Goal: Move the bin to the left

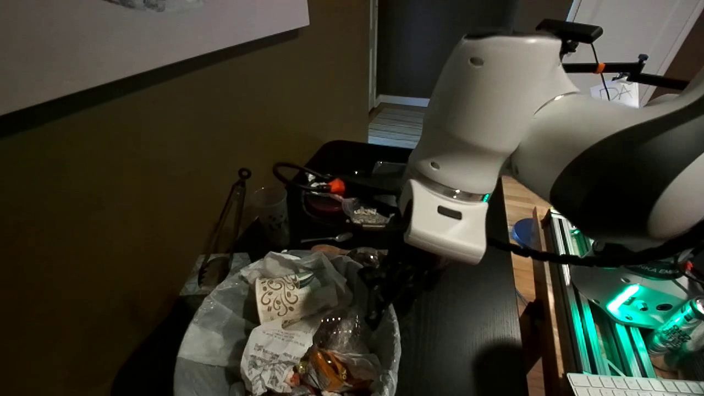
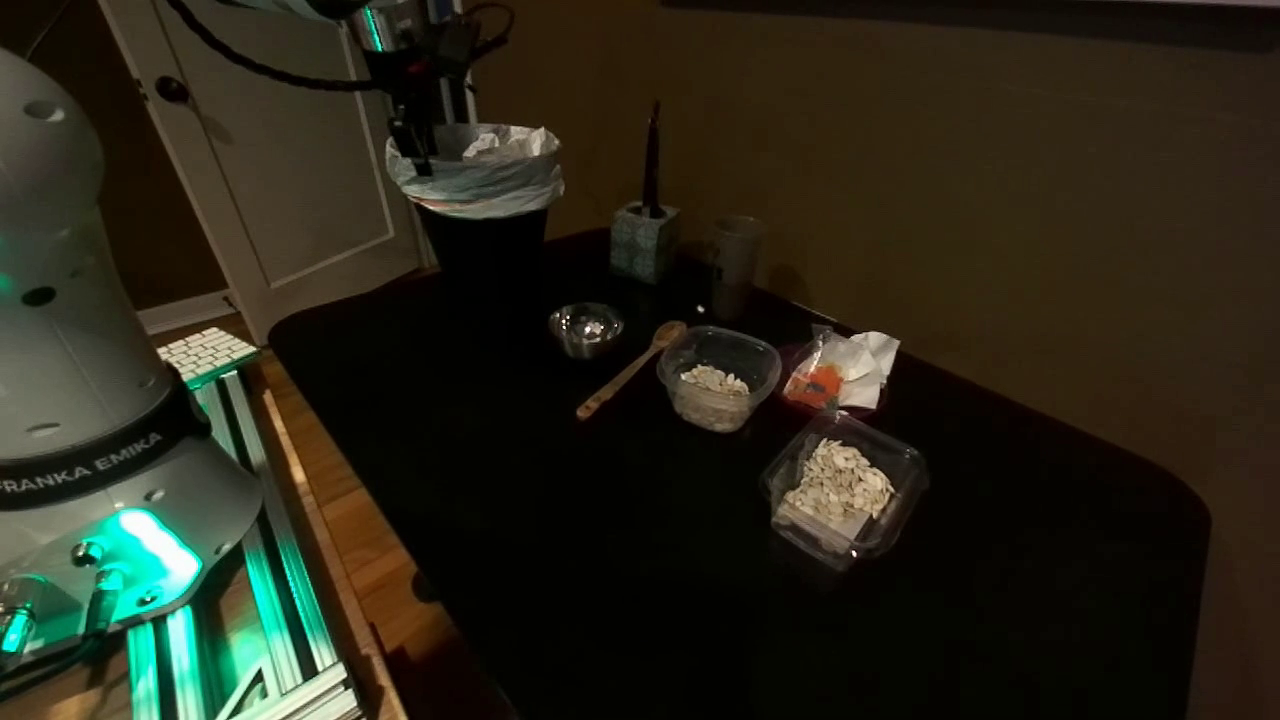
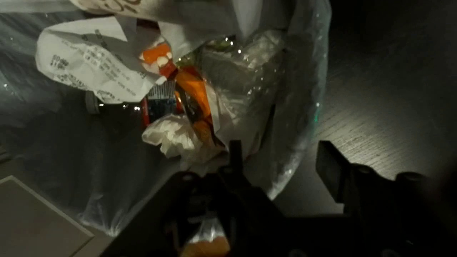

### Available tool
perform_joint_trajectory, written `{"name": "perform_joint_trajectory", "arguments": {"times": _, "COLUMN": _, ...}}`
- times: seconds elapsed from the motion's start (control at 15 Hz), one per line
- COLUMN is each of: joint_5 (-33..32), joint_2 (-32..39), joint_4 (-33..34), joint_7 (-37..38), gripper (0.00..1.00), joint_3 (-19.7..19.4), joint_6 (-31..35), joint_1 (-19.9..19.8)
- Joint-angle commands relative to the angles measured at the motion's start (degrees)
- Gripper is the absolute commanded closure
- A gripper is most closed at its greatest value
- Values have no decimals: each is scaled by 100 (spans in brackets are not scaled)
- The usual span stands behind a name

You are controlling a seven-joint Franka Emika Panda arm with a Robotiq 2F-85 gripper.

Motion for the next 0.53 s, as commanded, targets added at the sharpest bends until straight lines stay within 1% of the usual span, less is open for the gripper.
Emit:
{"name": "perform_joint_trajectory", "arguments": {"times": 0.0, "joint_5": -291, "joint_2": -1384, "joint_4": -207, "joint_7": 139, "gripper": 11, "joint_3": -60, "joint_6": -1491, "joint_1": -128}}
{"name": "perform_joint_trajectory", "arguments": {"times": 0.07, "joint_5": -371, "joint_2": -1700, "joint_4": -223, "joint_7": 151, "gripper": 4, "joint_3": -156, "joint_6": -1870, "joint_1": -161}}
{"name": "perform_joint_trajectory", "arguments": {"times": 0.13, "joint_5": -381, "joint_2": -2021, "joint_4": -279, "joint_7": 193, "gripper": 1, "joint_3": -293, "joint_6": -2067, "joint_1": -211}}
{"name": "perform_joint_trajectory", "arguments": {"times": 0.2, "joint_5": -315, "joint_2": -2332, "joint_4": -316, "joint_7": 220, "gripper": 0, "joint_3": -463, "joint_6": -2247, "joint_1": -246}}
{"name": "perform_joint_trajectory", "arguments": {"times": 0.27, "joint_5": -201, "joint_2": -2646, "joint_4": -425, "joint_7": 273, "gripper": 0, "joint_3": -689, "joint_6": -2240, "joint_1": -315}}
{"name": "perform_joint_trajectory", "arguments": {"times": 0.33, "joint_5": -126, "joint_2": -2867, "joint_4": -505, "joint_7": 174, "gripper": 0, "joint_3": -970, "joint_6": -2338, "joint_1": -365}}
{"name": "perform_joint_trajectory", "arguments": {"times": 0.4, "joint_5": -264, "joint_2": -2259, "joint_4": -117, "joint_7": 225, "gripper": 0, "joint_3": -728, "joint_6": -2213, "joint_1": -194}}
{"name": "perform_joint_trajectory", "arguments": {"times": 0.47, "joint_5": -259, "joint_2": -2508, "joint_4": -201, "joint_7": 213, "gripper": 0, "joint_3": -917, "joint_6": -2290, "joint_1": -255}}
